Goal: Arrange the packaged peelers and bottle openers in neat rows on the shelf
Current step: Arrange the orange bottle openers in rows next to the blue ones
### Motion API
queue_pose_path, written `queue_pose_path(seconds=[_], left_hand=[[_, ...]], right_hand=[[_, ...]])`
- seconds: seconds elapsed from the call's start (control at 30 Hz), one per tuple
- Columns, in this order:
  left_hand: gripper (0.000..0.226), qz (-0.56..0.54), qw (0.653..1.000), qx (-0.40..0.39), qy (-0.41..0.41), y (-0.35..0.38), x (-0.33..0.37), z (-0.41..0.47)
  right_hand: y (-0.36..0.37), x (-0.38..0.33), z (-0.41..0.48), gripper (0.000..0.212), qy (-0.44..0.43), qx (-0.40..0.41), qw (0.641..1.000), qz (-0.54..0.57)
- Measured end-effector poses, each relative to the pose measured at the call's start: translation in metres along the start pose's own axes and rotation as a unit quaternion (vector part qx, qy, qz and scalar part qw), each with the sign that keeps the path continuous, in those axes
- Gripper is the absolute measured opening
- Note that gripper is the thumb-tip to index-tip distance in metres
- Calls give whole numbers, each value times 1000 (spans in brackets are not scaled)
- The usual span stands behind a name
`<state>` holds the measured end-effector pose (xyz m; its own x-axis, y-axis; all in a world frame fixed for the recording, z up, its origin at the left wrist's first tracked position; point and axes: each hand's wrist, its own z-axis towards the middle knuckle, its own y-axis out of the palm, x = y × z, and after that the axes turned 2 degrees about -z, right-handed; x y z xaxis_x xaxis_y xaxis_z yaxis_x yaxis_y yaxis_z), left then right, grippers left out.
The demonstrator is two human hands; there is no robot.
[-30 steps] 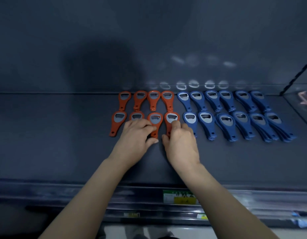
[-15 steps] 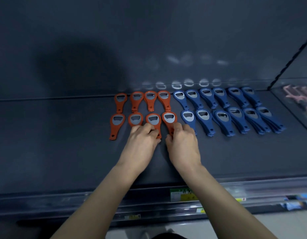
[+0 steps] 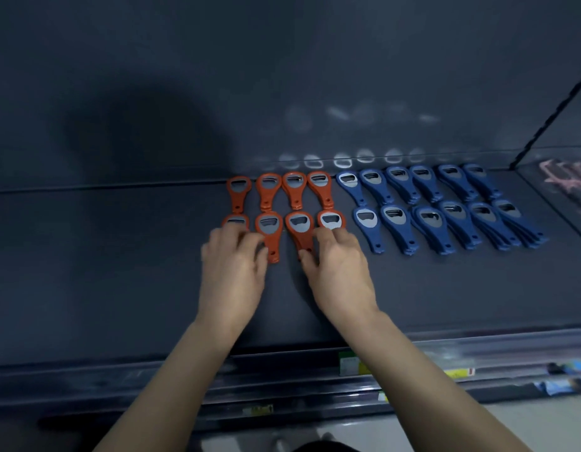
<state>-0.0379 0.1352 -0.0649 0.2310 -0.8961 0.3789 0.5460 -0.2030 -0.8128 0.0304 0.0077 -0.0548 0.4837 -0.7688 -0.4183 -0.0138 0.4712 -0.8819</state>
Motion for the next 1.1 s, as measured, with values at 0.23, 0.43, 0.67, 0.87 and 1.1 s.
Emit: queue_pose_path(seconds=[0.23,0.43,0.67,0.87,1.1], left_hand=[[25,-88,983,-35,-158,-6,-18,-3],[10,-79,990,-26,-112,-2,-18,-5],[21,-65,995,-25,-70,-2,-21,-11],[18,-61,996,-31,-53,-4,-20,-11],[17,-64,996,-29,-49,-6,-19,-9]], right_hand=[[10,-10,-5,35,6,7,999,-39],[15,-31,2,23,-127,11,989,-68],[34,-34,2,22,-146,-55,984,-88],[39,-37,-3,23,-134,-38,989,-58],[42,-39,-2,21,-134,-34,989,-56]])
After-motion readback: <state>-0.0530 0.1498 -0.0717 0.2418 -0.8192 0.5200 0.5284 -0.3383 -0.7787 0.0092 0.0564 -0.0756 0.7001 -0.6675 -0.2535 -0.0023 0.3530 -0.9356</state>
